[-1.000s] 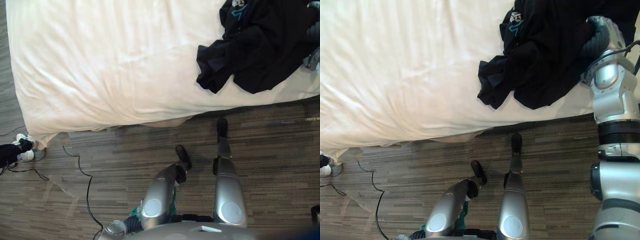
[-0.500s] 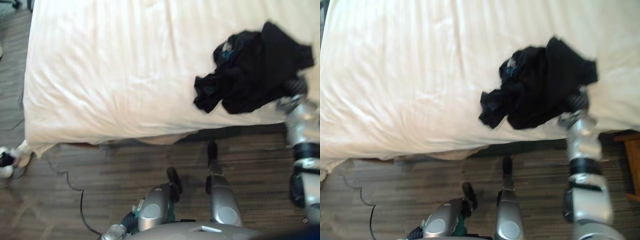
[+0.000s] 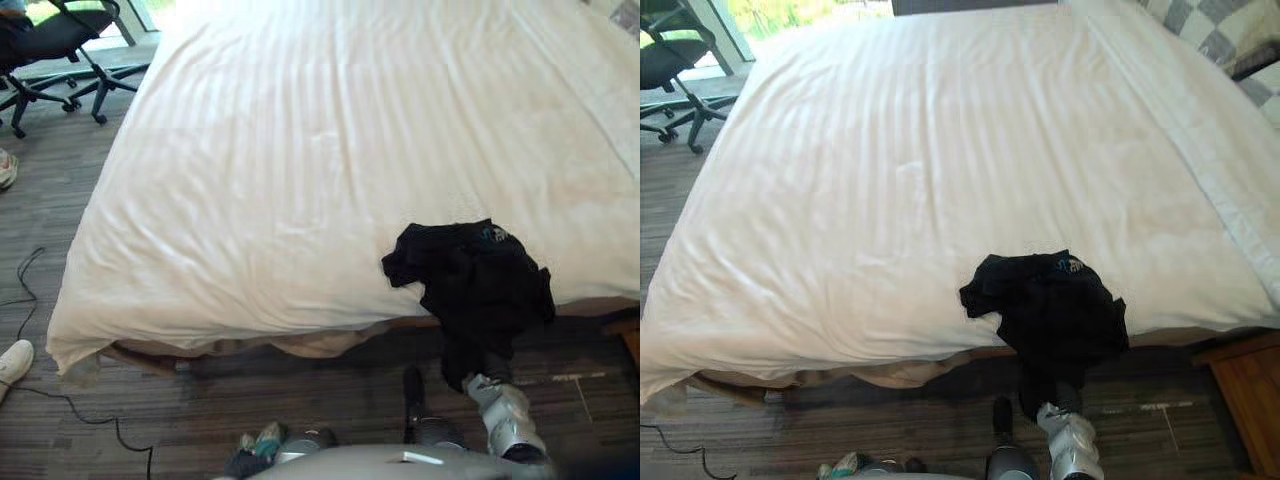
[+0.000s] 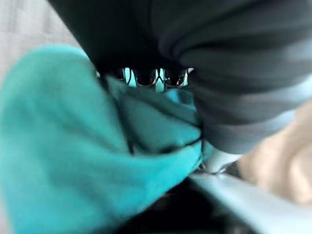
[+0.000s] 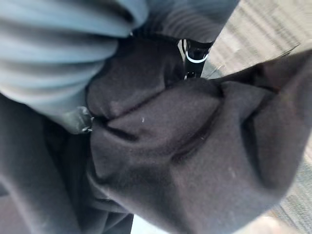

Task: Tidy the bed and pick cloth on bed and put in laundry

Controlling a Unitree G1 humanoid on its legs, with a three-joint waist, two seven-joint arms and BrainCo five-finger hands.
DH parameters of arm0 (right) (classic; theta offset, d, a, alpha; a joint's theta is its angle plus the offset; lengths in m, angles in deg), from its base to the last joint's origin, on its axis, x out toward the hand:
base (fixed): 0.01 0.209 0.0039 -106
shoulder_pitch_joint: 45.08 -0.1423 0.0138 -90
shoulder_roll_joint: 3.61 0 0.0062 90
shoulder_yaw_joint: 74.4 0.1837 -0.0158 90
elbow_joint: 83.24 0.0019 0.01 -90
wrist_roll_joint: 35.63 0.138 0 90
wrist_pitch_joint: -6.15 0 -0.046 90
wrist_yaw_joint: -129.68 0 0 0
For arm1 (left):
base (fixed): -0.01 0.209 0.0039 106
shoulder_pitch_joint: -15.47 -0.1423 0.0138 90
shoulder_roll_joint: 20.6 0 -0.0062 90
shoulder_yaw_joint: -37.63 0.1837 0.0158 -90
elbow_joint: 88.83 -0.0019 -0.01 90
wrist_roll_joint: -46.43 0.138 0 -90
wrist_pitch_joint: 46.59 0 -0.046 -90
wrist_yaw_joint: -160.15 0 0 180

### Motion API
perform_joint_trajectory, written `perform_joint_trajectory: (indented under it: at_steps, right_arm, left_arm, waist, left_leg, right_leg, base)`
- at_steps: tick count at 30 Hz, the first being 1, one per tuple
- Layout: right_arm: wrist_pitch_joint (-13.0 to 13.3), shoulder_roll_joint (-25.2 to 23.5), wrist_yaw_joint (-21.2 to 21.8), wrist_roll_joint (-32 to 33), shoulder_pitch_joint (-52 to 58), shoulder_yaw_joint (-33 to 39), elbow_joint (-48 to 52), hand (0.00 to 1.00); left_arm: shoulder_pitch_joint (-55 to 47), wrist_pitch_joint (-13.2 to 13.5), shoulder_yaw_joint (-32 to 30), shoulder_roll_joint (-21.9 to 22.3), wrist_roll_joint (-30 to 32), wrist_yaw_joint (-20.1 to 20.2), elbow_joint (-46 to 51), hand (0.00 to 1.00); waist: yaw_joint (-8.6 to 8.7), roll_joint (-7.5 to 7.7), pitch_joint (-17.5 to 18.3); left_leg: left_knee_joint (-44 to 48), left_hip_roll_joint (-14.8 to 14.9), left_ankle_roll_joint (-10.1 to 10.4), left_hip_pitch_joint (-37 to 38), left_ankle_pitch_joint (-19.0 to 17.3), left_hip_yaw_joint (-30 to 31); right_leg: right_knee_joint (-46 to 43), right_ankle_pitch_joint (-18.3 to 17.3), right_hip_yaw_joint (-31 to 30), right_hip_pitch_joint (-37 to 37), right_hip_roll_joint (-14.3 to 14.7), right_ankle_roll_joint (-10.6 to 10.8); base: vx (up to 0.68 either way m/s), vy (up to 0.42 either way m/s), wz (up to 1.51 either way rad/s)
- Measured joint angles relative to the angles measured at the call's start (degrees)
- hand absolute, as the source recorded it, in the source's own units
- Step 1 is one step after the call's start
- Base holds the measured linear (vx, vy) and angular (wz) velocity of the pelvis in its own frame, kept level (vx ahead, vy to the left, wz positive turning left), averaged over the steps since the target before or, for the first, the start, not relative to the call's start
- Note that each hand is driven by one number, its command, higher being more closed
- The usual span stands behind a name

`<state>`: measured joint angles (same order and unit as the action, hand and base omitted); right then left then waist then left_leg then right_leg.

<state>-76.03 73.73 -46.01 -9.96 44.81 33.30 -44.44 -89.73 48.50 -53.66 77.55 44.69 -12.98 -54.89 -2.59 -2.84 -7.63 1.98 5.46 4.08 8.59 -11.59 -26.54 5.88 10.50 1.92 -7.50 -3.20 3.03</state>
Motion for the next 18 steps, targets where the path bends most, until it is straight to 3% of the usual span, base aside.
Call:
perform_joint_trajectory:
  at_steps: [3, 6, 14, 18]
  right_arm:
    - [-2.22, -1.02, -0.23, 0.00, 0.55, 0.97, -0.85, 1.00]
    - [-3.85, -1.78, -0.74, 0.02, 1.10, 2.74, -1.79, 1.00]
    - [-5.54, -3.48, -2.25, 0.00, 2.28, 6.24, -1.72, 1.00]
    - [-9.05, -3.54, -2.76, -1.40, 2.42, 7.66, -1.52, 1.00]
  left_arm:
    - [1.06, -0.94, -0.87, 0.20, -0.02, -1.04, 0.03, 1.00]
    - [2.46, -2.15, -1.07, 0.73, 0.03, -1.40, 0.03, 1.00]
    - [5.42, -4.76, -1.07, 1.63, 1.35, -2.53, 0.25, 1.00]
    - [5.68, -5.49, -1.04, 1.67, 2.53, -3.17, 0.25, 1.00]
  waist:
    - [-0.15, 0.79, 1.00]
    - [-0.26, 0.44, 1.48]
    - [-1.23, 0.78, 1.90]
    - [-1.39, 0.85, 2.16]
  left_leg:
    - [-0.53, 0.18, 0.07, 0.61, -0.04, -0.85]
    - [-0.95, 0.25, 0.25, 1.90, -0.14, -1.40]
    - [-1.33, 0.75, 0.79, 3.30, -0.51, -2.89]
    - [-1.46, 1.17, 1.09, 3.64, -0.69, -3.56]
  right_leg:
    - [0.00, -0.12, -0.28, 0.13, 0.37, 0.15]
    - [-0.01, -0.13, -0.40, 0.62, 0.69, 0.17]
    - [0.00, -0.66, -0.95, 1.51, 1.57, -0.18]
    - [0.00, -0.84, -1.19, 1.58, 2.13, -0.22]
  base:
    - [0.03, -0.028, -0.09]
    - [0.05, -0.022, -0.10]
    - [0.01, -0.038, -0.07]
    - [0.01, -0.052, -0.06]
